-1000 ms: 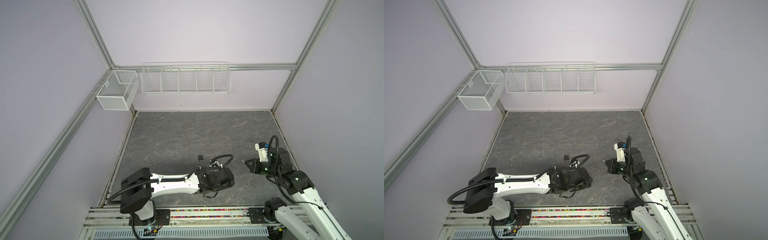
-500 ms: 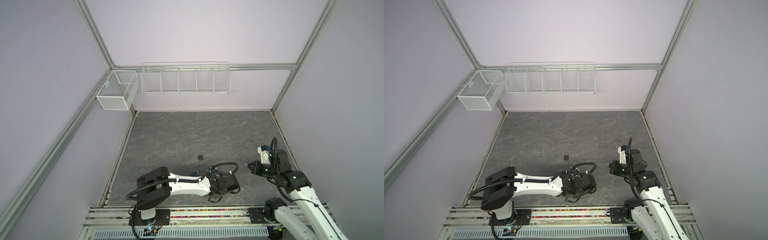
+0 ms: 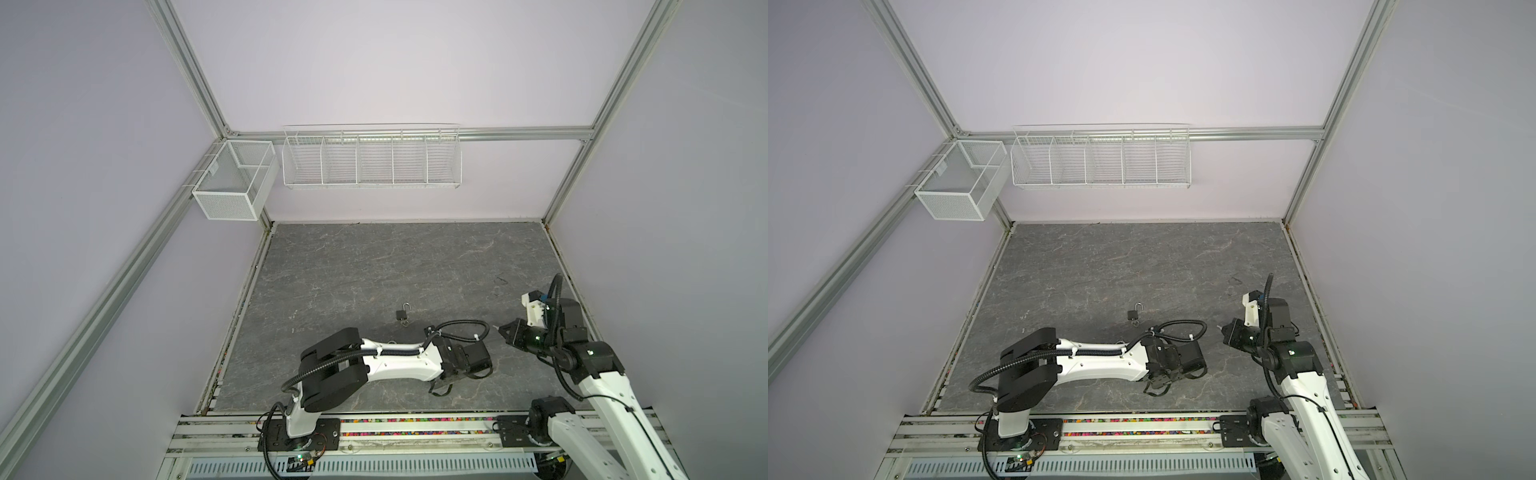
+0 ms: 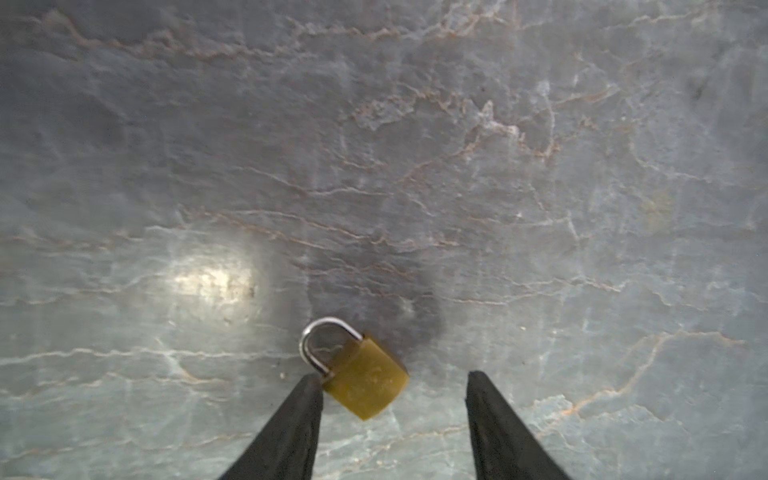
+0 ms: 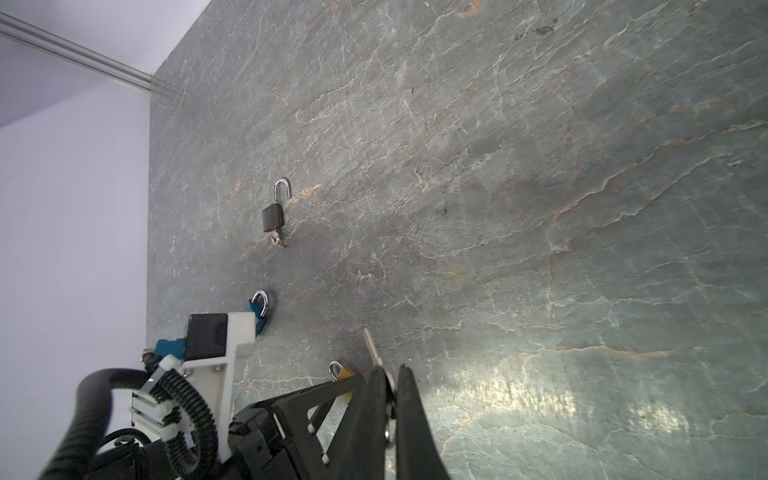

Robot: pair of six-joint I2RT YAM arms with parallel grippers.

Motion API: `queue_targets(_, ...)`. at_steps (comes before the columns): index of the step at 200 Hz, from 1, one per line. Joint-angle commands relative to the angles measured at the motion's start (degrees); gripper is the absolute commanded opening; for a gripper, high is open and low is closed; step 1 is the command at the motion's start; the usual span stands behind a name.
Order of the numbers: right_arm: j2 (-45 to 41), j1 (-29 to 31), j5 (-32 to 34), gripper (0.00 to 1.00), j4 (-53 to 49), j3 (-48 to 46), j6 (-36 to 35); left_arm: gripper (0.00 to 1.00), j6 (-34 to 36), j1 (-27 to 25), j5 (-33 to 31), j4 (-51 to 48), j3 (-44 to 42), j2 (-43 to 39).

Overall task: Unlock with the key
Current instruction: 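Close the left gripper on the gold padlock's body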

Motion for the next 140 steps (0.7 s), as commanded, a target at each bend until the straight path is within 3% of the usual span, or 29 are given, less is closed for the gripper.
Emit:
queue_targets(1,0.3,-1.0,-2.6,0.06,-0.6,0.2,-0.9,0.56,0.2,0.4,-1.6,-4.7,1.9,0.7)
queue_targets(140,1.4,-2.6,-4.1,0.06,0.0,-0.1,-1.2,0.53,5.5,2.3,-0.8,-6.3,8.4,5.4)
